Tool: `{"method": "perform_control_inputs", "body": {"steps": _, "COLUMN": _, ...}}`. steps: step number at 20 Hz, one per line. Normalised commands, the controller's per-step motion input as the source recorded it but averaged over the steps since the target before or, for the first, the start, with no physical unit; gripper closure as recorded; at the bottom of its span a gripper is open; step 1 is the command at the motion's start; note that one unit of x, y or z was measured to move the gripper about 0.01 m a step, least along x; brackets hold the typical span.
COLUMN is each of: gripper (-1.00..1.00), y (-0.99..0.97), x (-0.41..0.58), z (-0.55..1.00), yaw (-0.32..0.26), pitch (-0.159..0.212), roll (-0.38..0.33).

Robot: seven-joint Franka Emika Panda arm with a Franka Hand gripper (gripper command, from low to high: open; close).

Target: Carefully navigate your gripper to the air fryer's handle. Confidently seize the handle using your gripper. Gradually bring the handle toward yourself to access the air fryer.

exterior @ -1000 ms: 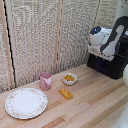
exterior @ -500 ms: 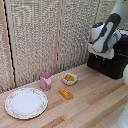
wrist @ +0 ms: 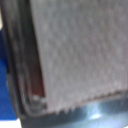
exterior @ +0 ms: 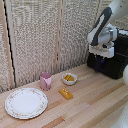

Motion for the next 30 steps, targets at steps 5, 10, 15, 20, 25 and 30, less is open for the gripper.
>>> {"method": "perform_control_inputs", "body": {"steps": 5, "gripper": 1.00, "y": 0.72, "x": 0.000, "z": 0.01, "yaw": -0.130, "pitch": 0.005, "roll": 0.069}}
{"method": "perform_control_inputs", "body": {"steps": 10, "gripper": 1.00, "y": 0.84, "x": 0.000, "z": 0.00, "yaw": -0.119, "pitch": -0.039, "roll": 0.000}}
{"method": "perform_control_inputs", "body": {"steps": 15, "gripper": 1.00, "y": 0.90, "x": -0.038, "z": 0.00, "yaw": -0.071, "pitch": -0.079, "roll": 0.000}}
{"method": "perform_control_inputs", "body": {"steps": 20, "gripper": 1.00, "y": 0.96, "x": -0.225, "z": 0.02, "yaw": -0.005, "pitch": -0.082, "roll": 0.000}}
{"method": "perform_control_inputs", "body": {"steps": 25, "gripper": 1.00, "y": 0.98, "x": -0.224, "z": 0.00, "yaw": 0.000, "pitch": -0.040, "roll": -0.002}}
{"method": "perform_control_inputs", "body": {"steps": 30, "gripper": 1.00, "y": 0.96, "x": -0.029, "z": -0.05, "yaw": -0.035, "pitch": -0.028, "roll": -0.007}}
